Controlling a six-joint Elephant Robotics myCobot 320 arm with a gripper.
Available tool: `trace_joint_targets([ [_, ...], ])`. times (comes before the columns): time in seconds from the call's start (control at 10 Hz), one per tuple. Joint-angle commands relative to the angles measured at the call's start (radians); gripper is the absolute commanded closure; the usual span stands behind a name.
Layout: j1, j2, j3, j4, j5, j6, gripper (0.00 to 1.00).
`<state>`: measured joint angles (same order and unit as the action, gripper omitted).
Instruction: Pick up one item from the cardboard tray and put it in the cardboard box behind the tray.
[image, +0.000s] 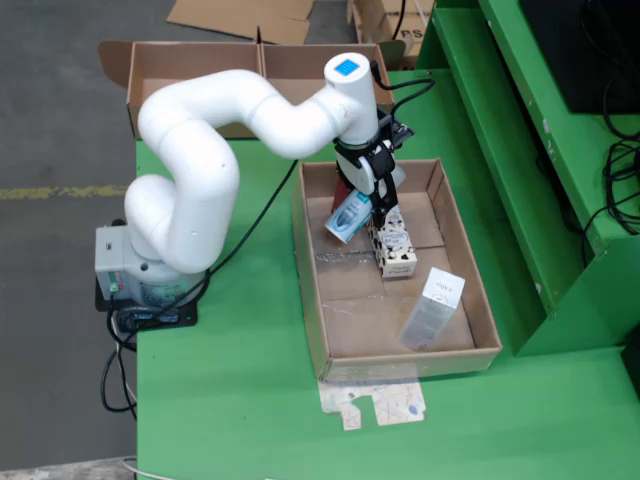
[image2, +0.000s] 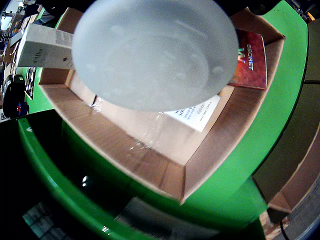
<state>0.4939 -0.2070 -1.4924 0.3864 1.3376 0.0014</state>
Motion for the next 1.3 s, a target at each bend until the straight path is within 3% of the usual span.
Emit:
trace_joint_targets([
  [0.0, 0.032, -0.471, 1.031, -0.525, -0.002, 0.161, 1.00],
  [0.1, 0.032, -0.471, 1.031, -0.525, -0.002, 0.161, 1.00],
  [0.2, 0.080, -0.767, 1.492, -0.388, -0.098, 0.238, 1.00],
  [0.3, 0.145, -0.877, 1.492, 0.032, -0.310, 0.187, 1.00],
  [0.4, 0.145, -0.877, 1.492, 0.032, -0.310, 0.187, 1.00],
  [0.5, 0.197, -0.880, 1.492, 0.125, -0.384, 0.241, 1.00],
  [0.6, 0.230, -0.828, 1.492, 0.125, -0.385, 0.304, 1.00],
  [1.2, 0.262, -0.770, 1.492, 0.125, -0.385, 0.388, 1.00],
])
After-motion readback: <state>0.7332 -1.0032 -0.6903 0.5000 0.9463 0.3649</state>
